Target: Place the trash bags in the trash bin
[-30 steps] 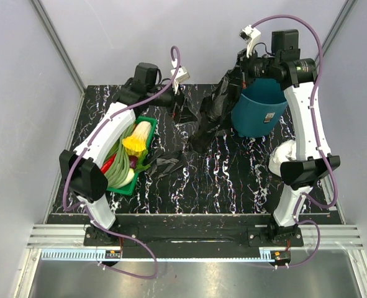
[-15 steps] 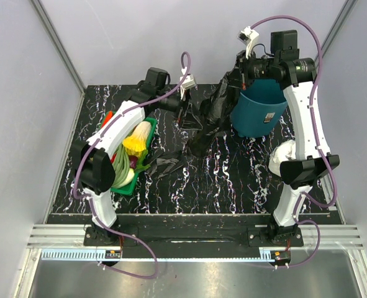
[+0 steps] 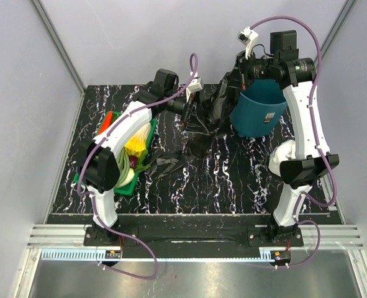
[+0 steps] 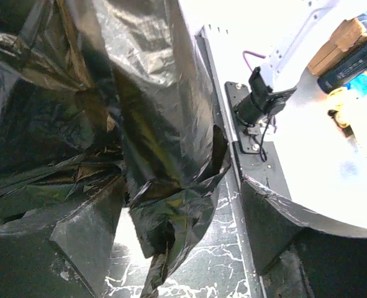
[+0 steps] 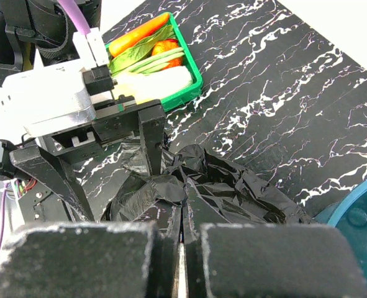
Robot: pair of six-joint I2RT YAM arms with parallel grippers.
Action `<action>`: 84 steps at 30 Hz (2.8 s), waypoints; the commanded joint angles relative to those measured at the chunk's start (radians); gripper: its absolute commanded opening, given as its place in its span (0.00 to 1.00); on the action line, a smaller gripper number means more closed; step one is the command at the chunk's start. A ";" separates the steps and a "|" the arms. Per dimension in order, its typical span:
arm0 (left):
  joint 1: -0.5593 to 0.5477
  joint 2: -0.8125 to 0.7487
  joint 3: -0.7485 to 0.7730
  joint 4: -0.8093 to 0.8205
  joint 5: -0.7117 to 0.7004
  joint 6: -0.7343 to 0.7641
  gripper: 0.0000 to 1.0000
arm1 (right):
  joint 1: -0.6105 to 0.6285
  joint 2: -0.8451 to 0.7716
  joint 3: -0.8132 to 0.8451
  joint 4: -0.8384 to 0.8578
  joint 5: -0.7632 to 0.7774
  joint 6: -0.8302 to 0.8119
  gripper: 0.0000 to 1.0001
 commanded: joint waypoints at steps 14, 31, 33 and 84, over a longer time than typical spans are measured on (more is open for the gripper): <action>0.025 -0.023 0.037 0.040 0.087 -0.016 0.00 | -0.005 -0.007 -0.041 0.006 0.021 -0.044 0.00; 0.056 -0.211 0.187 -0.230 -0.393 0.157 0.00 | 0.020 -0.067 -0.207 0.098 0.195 -0.021 0.74; 0.057 -0.209 0.205 -0.242 -0.429 0.162 0.00 | 0.023 -0.090 -0.224 0.109 0.204 -0.027 0.82; 0.057 -0.293 0.133 -0.220 -0.353 0.191 0.00 | 0.109 0.054 -0.531 0.451 -0.047 0.311 0.61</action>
